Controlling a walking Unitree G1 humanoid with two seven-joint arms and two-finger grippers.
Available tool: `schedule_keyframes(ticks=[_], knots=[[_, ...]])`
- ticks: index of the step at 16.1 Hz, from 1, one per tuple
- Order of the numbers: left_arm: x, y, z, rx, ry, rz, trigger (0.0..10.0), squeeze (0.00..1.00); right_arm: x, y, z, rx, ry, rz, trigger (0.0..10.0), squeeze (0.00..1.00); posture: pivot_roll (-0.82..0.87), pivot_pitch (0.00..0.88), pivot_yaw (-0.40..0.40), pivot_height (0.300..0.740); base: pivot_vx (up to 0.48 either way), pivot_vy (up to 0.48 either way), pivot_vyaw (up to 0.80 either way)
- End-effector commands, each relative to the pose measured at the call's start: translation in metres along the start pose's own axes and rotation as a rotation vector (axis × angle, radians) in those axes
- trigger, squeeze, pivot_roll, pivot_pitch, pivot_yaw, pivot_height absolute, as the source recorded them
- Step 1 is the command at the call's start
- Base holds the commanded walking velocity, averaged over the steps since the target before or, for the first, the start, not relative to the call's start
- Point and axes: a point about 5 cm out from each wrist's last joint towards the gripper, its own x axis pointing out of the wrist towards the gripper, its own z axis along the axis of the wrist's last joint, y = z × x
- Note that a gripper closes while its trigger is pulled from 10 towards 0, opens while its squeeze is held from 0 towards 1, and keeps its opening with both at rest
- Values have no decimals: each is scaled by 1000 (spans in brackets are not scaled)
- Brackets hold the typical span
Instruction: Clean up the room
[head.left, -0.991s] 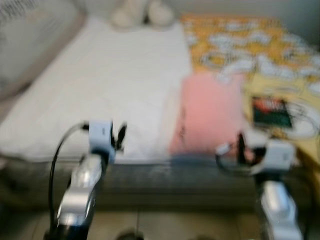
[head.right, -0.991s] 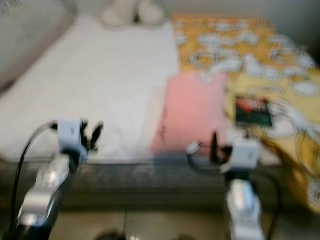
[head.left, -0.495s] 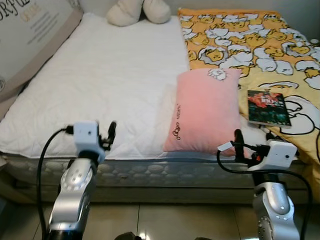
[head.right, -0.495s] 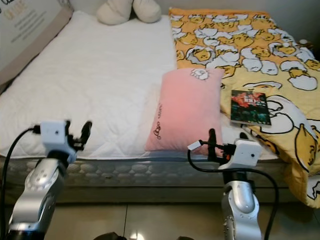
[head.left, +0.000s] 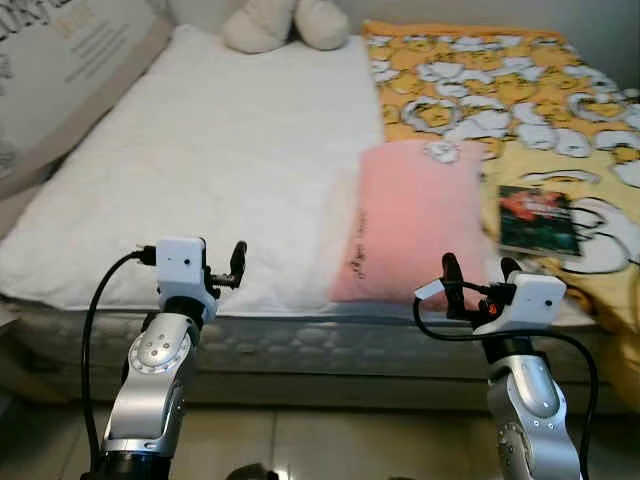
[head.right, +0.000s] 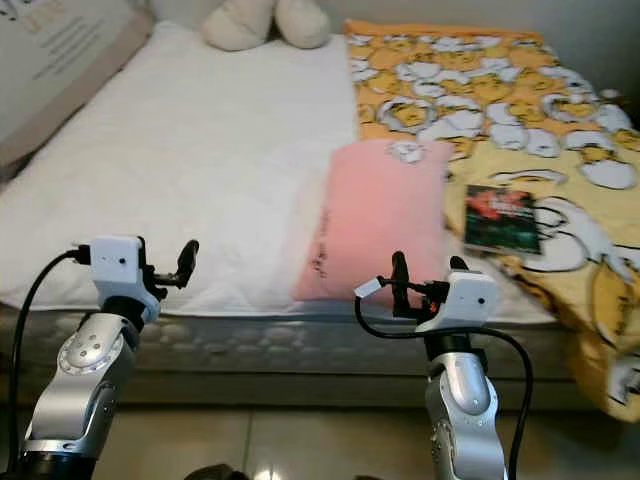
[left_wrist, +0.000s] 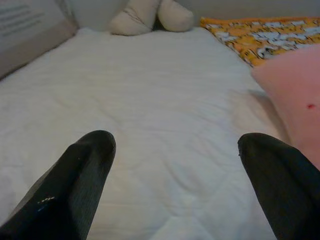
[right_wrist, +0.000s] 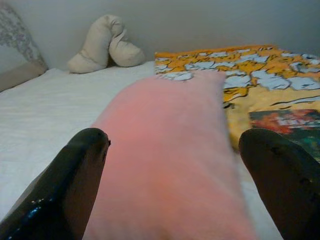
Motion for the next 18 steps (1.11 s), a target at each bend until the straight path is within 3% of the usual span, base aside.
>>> schedule_keyframes(ticks=[1, 5, 6, 11, 14, 18], knots=[[4, -9, 2, -1, -2, -39, 10000, 1000, 1, -2, 2, -28, -6, 8, 10000, 0, -66, 0, 24, 731, 0, -472, 0], [7, -12, 4, -21, -12, -56, 10000, 1000, 3, 0, 4, -52, -14, 16, 10000, 0, -69, 0, 25, 731, 0, -471, 0], [9, -9, 4, -30, -15, -32, 10000, 0, 3, -1, 4, -60, -13, 16, 10000, 0, -67, 0, 22, 731, 0, 0, 0], [17, -4, 5, -28, 10, 3, 10000, 0, 9, -2, 5, -54, -13, 33, 10000, 0, -62, 0, 22, 731, 0, 0, 0], [28, -7, 19, -38, -34, -28, 10000, 0, 15, -4, 6, -35, -8, 12, 10000, 0, -61, 0, 23, 731, 0, 0, 0], [31, -14, 31, -41, -90, -102, 10000, 0, 16, -6, 7, -50, -18, -4, 10000, 0, -65, 0, 23, 731, 223, 0, 0]])
